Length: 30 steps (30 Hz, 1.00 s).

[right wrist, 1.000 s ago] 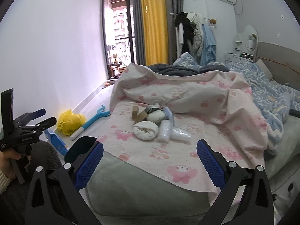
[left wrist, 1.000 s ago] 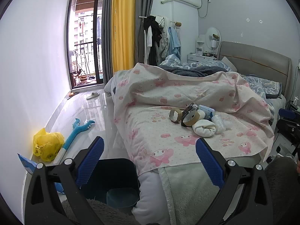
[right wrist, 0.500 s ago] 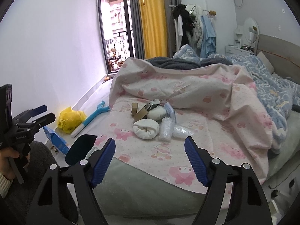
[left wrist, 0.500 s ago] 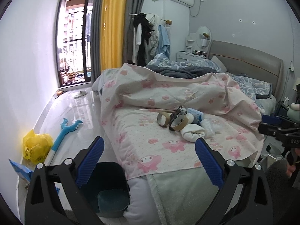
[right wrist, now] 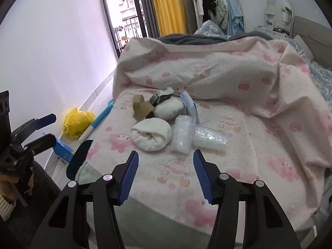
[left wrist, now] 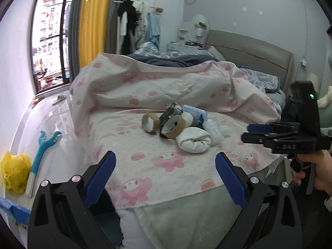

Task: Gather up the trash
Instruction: 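Grasp the bubble-wrap roll with the right tool while the left grasps the white rolled cloth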

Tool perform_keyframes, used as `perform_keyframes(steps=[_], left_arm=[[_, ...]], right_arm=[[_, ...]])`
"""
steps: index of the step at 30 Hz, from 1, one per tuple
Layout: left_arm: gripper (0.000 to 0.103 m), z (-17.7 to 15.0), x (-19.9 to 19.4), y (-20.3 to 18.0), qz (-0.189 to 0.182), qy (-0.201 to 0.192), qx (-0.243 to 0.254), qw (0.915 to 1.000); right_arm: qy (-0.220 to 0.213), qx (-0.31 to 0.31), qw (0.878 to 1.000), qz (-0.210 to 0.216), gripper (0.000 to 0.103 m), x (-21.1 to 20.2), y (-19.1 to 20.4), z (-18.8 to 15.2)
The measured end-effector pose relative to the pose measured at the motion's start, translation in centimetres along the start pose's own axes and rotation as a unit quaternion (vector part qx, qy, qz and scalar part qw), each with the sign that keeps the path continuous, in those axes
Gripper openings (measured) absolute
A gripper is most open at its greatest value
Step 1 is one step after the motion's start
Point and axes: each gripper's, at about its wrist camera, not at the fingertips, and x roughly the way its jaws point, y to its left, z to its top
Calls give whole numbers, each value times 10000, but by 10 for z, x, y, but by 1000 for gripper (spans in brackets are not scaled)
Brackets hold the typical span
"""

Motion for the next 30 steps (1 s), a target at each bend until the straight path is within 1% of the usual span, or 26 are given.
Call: perform_keyframes(steps=[6, 10, 13, 16, 21, 26, 28, 30], left_arm=[[97, -2, 36, -5, -201, 121, 180, 9996], [97, -5, 56, -9, -358, 275, 94, 9989], [97, -4, 66, -15, -365, 293, 154, 9988], [97, -2, 75, -16, -397, 318, 31, 9987], [97, -1, 88, -22, -402, 352, -27, 9986], [97, 1, 102, -29, -443, 431, -158, 9980], [97, 2, 106, -30, -420, 436, -220, 9979], [97, 2, 109, -32, -366, 434, -227, 9981]], right_arm=[[126, -24, 9998, 118, 48, 31, -12, 10], [215, -16, 9996, 168, 46, 51, -20, 18], [289, 23, 9994, 198, 44, 64, -26, 23], [392, 111, 9988, 271, 40, 75, -33, 25], [520, 93, 9977, 424, 40, 83, -34, 27], [655, -117, 9973, 322, 40, 97, -32, 33], [620, -100, 9974, 341, 35, 97, -36, 35], [573, -29, 9975, 412, 34, 94, -40, 35]])
